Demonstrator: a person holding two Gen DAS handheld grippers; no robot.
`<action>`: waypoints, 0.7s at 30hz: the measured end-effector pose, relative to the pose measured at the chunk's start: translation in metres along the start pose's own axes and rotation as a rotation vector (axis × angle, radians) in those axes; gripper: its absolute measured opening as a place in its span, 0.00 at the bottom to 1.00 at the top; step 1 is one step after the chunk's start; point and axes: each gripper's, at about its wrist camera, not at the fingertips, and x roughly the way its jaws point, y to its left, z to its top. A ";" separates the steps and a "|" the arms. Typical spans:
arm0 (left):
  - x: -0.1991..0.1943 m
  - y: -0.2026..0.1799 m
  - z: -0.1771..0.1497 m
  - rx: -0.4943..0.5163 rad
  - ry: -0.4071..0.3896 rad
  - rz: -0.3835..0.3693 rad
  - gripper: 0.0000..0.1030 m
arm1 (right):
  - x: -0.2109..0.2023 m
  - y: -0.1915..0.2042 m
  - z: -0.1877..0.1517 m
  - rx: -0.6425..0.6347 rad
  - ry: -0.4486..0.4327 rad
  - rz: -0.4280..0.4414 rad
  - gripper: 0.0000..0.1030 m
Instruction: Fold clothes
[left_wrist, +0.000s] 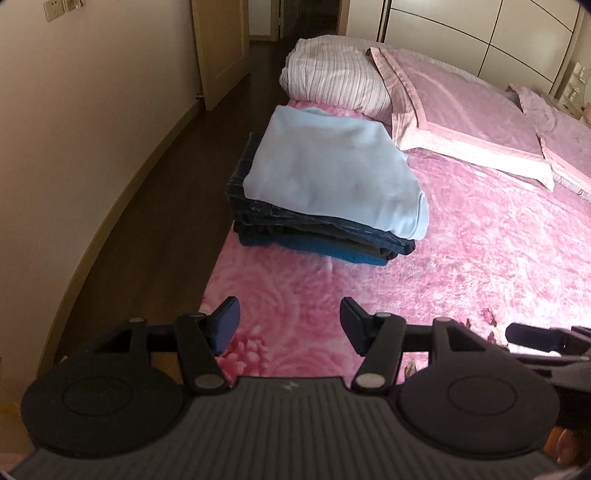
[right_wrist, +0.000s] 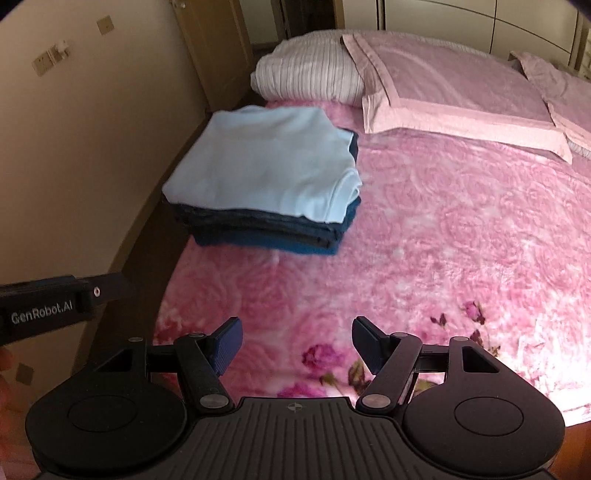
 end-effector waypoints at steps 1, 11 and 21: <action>0.004 -0.001 0.000 -0.001 0.005 -0.004 0.55 | 0.002 -0.001 -0.001 -0.003 0.008 -0.001 0.67; 0.046 -0.012 0.017 0.024 0.045 -0.046 0.55 | 0.028 -0.018 0.013 0.016 0.049 -0.021 0.67; 0.075 -0.006 0.047 0.058 0.062 -0.062 0.55 | 0.058 -0.013 0.044 0.030 0.075 -0.043 0.67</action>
